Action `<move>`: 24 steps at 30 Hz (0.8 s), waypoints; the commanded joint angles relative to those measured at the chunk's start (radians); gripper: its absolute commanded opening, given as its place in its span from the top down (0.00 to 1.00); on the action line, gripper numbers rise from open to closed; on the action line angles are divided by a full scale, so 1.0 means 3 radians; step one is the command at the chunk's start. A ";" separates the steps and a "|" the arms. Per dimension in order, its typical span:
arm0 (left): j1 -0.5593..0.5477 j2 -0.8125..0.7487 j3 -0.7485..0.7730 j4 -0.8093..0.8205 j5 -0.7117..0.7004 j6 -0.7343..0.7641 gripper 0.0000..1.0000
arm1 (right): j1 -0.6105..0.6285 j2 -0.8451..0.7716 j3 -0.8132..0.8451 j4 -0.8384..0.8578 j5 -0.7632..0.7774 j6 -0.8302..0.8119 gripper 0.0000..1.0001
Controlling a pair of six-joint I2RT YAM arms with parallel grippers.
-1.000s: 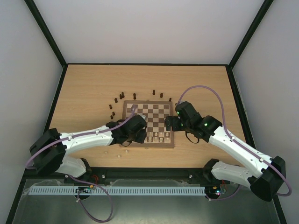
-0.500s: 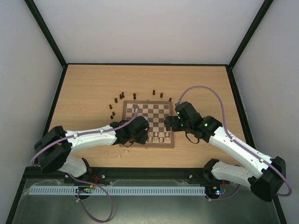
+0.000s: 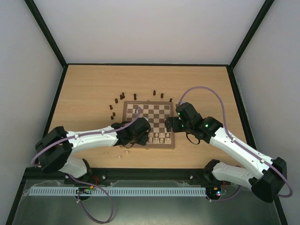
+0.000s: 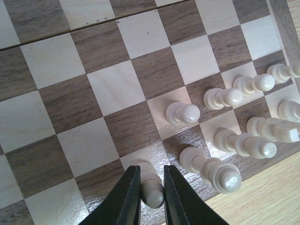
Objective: Set up the chess pieces on the board
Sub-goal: Move the chess piece to the chessboard.
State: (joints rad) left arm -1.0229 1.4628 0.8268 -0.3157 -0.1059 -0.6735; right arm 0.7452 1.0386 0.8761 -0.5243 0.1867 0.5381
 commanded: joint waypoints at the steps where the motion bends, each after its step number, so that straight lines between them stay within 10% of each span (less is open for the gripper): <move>1: -0.0065 -0.0023 0.0080 -0.0154 -0.0140 -0.0018 0.85 | -0.0009 -0.0046 -0.0040 -0.0006 -0.0004 -0.0041 0.01; 24: -0.0081 -0.0229 -0.0102 -0.0345 -0.0363 -0.0124 0.85 | -0.0009 -0.0060 -0.0050 -0.0007 -0.0009 -0.0035 0.01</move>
State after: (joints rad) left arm -1.0405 1.4052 0.8162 -0.3958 -0.1890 -0.7029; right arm 0.7452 1.0370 0.8757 -0.5243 0.1856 0.5381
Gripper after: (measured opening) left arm 0.147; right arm 0.988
